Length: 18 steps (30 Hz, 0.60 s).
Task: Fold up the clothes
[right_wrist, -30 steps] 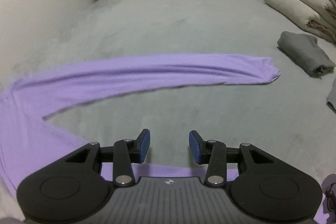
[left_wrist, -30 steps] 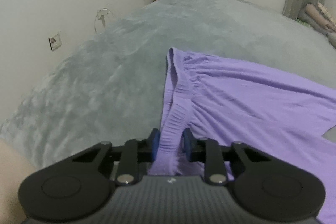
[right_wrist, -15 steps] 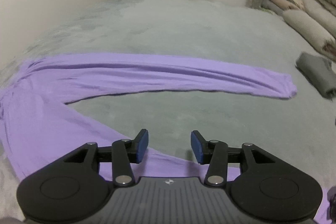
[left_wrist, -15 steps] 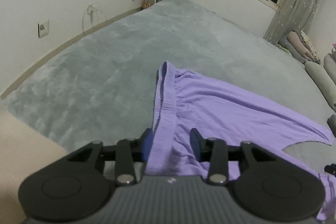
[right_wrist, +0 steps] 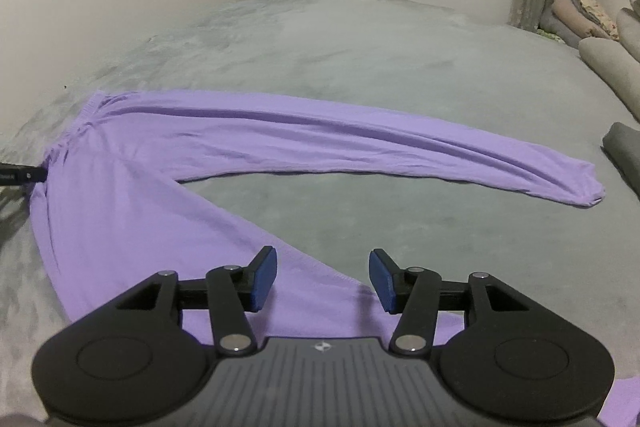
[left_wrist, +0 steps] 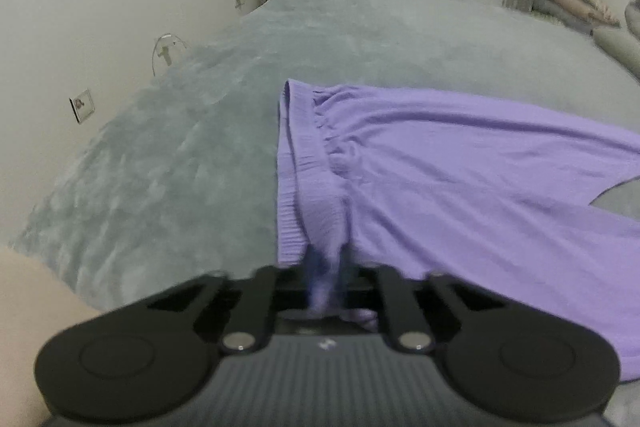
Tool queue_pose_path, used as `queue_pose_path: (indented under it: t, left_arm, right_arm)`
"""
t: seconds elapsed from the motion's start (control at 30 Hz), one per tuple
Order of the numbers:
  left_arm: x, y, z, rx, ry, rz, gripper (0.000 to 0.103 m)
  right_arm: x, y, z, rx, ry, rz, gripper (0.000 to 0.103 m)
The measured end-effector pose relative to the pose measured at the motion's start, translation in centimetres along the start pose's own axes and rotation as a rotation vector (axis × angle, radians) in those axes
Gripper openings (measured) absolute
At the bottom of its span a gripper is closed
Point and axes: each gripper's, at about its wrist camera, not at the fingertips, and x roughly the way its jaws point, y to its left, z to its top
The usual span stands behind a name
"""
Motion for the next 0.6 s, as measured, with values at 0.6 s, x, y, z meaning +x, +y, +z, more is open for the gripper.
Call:
queue_pose_path:
  t: [0.6]
  left_arm:
    - [-2.7, 0.9, -0.2, 0.038, -0.083, 0.123, 0.008]
  right_arm:
    - [-2.1, 0.4, -0.6, -0.101, 0.017, 0.098, 0.062]
